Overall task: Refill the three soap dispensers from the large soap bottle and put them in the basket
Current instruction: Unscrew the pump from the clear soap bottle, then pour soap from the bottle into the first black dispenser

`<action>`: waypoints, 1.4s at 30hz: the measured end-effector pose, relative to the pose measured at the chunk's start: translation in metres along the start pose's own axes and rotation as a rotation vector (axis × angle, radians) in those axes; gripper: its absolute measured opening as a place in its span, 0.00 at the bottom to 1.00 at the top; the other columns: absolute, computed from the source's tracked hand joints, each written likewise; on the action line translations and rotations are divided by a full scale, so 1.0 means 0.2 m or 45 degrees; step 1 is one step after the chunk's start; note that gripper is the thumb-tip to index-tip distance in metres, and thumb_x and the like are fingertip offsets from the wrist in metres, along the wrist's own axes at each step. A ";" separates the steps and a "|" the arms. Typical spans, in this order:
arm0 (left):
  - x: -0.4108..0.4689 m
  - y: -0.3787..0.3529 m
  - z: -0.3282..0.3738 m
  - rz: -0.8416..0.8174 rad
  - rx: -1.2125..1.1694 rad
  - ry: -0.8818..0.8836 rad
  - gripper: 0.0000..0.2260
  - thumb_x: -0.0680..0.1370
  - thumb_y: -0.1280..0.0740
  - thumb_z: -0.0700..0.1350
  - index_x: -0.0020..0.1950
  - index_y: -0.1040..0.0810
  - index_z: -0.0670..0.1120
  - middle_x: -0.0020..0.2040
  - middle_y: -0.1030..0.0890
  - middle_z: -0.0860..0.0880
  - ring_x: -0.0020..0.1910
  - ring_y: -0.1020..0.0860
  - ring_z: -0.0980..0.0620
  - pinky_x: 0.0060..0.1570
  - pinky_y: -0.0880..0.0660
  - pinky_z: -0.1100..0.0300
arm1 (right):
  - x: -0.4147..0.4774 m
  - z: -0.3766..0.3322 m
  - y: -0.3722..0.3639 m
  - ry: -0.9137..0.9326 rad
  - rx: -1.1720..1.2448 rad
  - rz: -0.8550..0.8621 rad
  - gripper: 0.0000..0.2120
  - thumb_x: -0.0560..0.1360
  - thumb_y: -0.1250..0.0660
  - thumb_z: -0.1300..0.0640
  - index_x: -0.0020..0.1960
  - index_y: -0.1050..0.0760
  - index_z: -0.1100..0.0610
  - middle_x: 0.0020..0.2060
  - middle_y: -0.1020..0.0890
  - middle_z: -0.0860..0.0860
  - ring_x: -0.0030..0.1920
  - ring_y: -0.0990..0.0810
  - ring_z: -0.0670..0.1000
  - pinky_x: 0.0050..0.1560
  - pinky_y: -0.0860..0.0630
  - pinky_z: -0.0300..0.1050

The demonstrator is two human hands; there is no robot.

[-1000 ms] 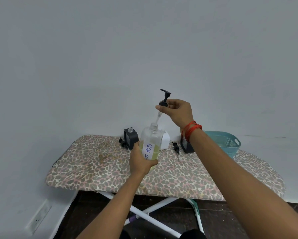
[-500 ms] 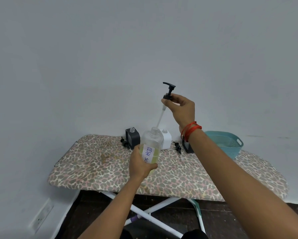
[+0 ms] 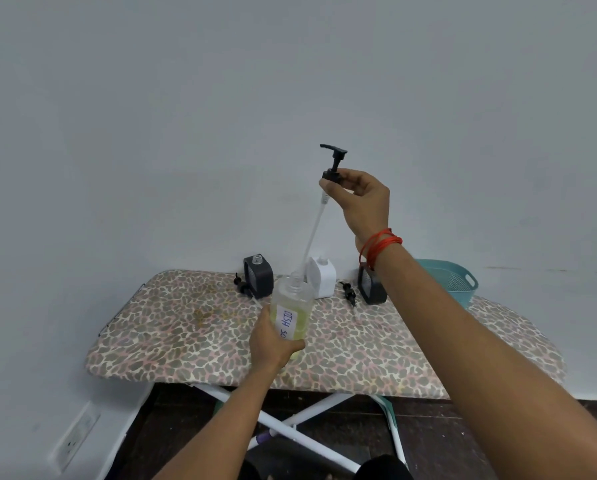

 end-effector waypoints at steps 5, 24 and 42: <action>0.02 -0.02 -0.04 0.012 -0.047 0.028 0.38 0.57 0.14 0.45 0.62 0.28 0.48 0.53 0.22 0.50 0.52 0.22 0.48 0.48 0.27 0.57 | 0.08 -0.07 0.04 0.089 -0.070 0.026 0.16 0.66 0.19 0.54 0.51 0.17 0.55 0.45 0.13 0.47 0.48 0.16 0.46 0.53 0.21 0.50; -0.04 -0.78 0.29 -0.284 -0.197 -0.168 0.36 0.57 0.13 0.44 0.59 0.26 0.48 0.53 0.20 0.51 0.51 0.21 0.51 0.44 0.27 0.65 | -0.02 0.90 1.05 -0.345 -1.235 -0.148 0.15 0.62 0.20 0.57 0.39 0.25 0.47 0.43 0.18 0.52 0.52 0.24 0.55 0.53 0.23 0.53; -0.04 -1.22 0.32 -0.427 -0.176 -0.272 0.37 0.55 0.18 0.55 0.59 0.27 0.50 0.52 0.20 0.52 0.51 0.20 0.52 0.48 0.20 0.52 | -0.12 1.68 1.46 -0.554 -1.514 -0.226 0.16 0.62 0.21 0.56 0.44 0.24 0.44 0.48 0.23 0.53 0.48 0.26 0.56 0.53 0.25 0.48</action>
Point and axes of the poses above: each hand's wrist, its own x-axis towards the middle knuckle, its own y-axis out of the back of the hand, z = x × y, the point moved 8 cm from there along x, towards the middle knuckle
